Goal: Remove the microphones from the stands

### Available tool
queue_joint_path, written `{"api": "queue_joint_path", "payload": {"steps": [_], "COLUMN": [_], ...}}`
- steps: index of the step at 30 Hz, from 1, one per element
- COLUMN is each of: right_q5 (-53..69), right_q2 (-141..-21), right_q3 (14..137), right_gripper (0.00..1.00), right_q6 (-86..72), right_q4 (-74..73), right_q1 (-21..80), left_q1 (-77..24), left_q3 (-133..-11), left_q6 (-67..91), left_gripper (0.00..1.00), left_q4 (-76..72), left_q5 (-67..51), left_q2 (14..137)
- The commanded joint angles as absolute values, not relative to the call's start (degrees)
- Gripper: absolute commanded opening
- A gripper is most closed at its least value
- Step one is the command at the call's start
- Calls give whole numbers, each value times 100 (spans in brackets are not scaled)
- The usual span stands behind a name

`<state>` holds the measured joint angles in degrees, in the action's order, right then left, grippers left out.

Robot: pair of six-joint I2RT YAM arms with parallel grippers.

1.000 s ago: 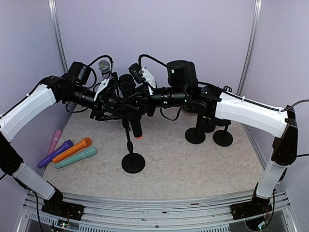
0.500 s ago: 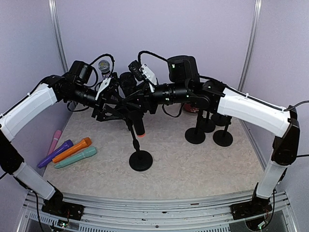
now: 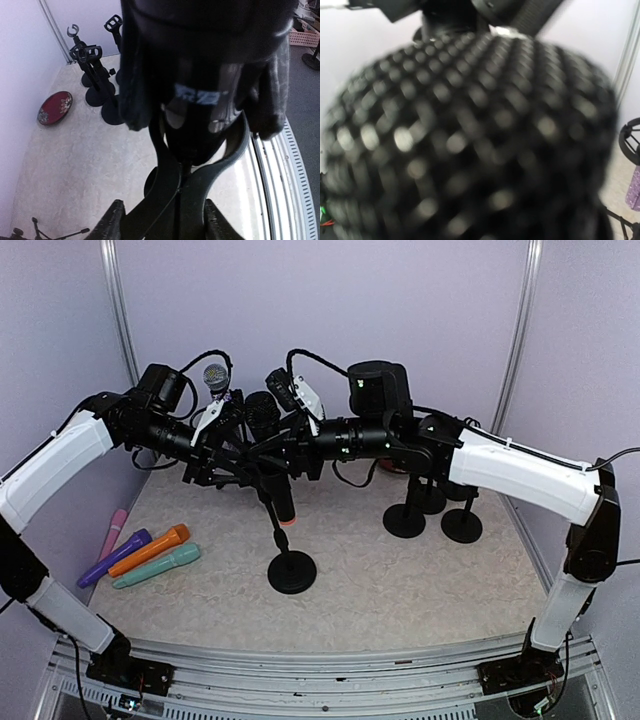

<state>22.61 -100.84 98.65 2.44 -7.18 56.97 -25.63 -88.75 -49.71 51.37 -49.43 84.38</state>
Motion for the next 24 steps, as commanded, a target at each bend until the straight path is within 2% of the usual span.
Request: {"api": "queue_joint_path", "payload": {"steps": [1, 5, 7, 14, 18, 19, 20, 24], "right_q5": [2355, 2426, 2470, 2083, 1782, 1726, 1701, 1671], "right_q2": [-9820, -9776, -9753, -9437, -8894, -8755, -8616, -8333], "right_q3": [9852, 9908, 10029, 10765, 10538, 10362, 10166, 9523], "right_gripper": [0, 0, 0, 0, 0, 0, 0, 0], "right_q6": [232, 229, 228, 666, 741, 691, 615, 181], "right_q4": [-309, -318, -337, -606, -191, -2, 233, 898], "right_q1": [5744, 5748, 5746, 5744, 5745, 5740, 5746, 5756], "left_q1": [-2449, -2595, -2714, -2963, -3074, -3110, -3143, -3150], "left_q3": [-9131, -9038, -9034, -9022, -8997, -8961, -8904, -8885], "left_q6": [-5118, -4894, -4878, -4865, -4752, -4645, -4499, -4327], "left_gripper": [36, 13, 7, 3, 2, 4, 12, 64], "left_q4": [5428, 5073, 5034, 4939, 4772, 4650, 4484, 4395], "left_q5": [-5364, -5035, -4769, -4362, -4132, -3971, -3790, -3657], "left_q2": [8616, 8618, 8630, 8654, 8688, 8684, 8686, 8645]}}
